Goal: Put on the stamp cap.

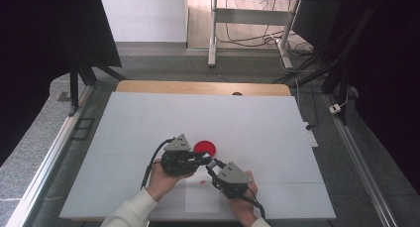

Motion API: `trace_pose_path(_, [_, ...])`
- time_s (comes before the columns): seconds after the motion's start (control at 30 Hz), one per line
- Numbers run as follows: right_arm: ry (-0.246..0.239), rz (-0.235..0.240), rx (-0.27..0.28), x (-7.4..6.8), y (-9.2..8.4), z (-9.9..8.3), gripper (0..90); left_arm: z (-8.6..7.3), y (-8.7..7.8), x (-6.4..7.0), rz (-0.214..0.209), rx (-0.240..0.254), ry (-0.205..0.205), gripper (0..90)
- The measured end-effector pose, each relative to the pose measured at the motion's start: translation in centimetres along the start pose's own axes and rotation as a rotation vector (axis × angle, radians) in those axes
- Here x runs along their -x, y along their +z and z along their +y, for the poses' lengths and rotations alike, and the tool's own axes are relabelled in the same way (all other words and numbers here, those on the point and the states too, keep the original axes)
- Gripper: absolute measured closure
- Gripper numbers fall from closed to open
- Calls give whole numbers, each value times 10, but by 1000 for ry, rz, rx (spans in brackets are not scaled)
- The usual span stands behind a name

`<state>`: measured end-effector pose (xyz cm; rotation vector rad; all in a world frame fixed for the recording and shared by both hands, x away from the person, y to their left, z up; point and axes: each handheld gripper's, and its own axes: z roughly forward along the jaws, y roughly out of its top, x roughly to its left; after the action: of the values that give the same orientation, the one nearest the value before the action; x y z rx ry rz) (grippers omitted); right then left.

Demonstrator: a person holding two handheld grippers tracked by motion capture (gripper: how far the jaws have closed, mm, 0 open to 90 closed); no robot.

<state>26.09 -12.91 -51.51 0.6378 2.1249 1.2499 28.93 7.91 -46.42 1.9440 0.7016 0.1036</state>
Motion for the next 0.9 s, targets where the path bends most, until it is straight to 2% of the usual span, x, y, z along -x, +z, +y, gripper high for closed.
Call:
trace_pose_path(0.33, [-43,-7,-7,-1,0,0,647,1,-1,0,-4,-27,-1,756])
trace_pose_path(0.47, [-44,-5,-1,-2,-1,-1,647,1,-1,-1,-15,-28,-14,756])
trace_pose_path(0.57, [-73,-3,8,-4,-1,1,648,0,0,-1,-16,-33,-12,756])
trace_pose_path(0.7, [-73,-2,-4,-3,-1,1,648,-1,3,0,-13,-32,-18,757])
trace_pose_path(0.9, [-46,8,-23,-1,-1,1,648,-3,6,0,-6,-33,-21,757])
